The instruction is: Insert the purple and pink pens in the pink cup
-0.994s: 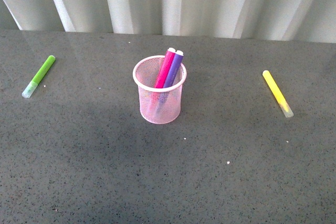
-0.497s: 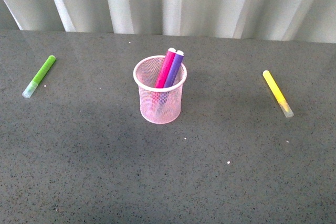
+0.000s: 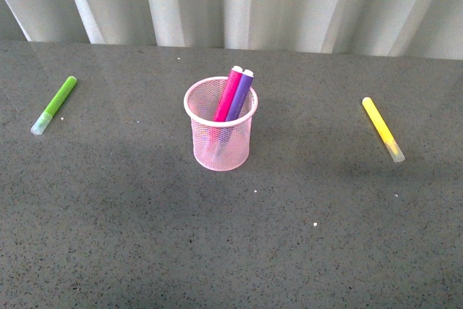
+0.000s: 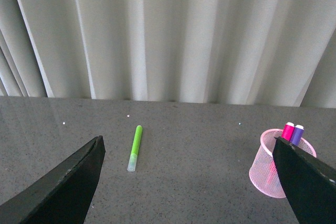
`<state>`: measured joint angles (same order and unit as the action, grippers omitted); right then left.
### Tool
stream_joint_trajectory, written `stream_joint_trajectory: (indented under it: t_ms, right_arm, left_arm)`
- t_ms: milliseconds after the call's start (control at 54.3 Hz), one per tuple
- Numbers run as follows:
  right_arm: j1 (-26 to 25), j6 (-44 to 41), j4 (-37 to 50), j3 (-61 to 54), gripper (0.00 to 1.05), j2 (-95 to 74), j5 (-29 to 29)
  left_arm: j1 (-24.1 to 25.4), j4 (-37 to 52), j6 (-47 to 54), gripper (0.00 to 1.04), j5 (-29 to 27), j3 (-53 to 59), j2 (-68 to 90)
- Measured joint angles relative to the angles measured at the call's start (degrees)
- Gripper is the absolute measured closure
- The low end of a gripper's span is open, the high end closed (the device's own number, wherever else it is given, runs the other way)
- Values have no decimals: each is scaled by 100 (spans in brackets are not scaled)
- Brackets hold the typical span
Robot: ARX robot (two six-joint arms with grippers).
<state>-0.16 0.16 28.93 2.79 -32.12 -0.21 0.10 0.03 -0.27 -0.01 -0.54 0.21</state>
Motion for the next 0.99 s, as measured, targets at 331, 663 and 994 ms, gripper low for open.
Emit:
stream_joint_trajectory:
  t_ms: [331, 663, 994]
  right_arm:
    - [0, -4, -542, -151, 101, 863, 0]
    - [0, -4, -1294, -153, 101, 1635, 15]
    - [0, 0, -2251, -151, 101, 2503, 20]
  left_arm:
    - [-2, 0, 0, 7, 0, 0, 0]
    - [-2, 0, 0, 7, 0, 0, 0]
    - [-2, 0, 0, 7, 0, 0, 0]
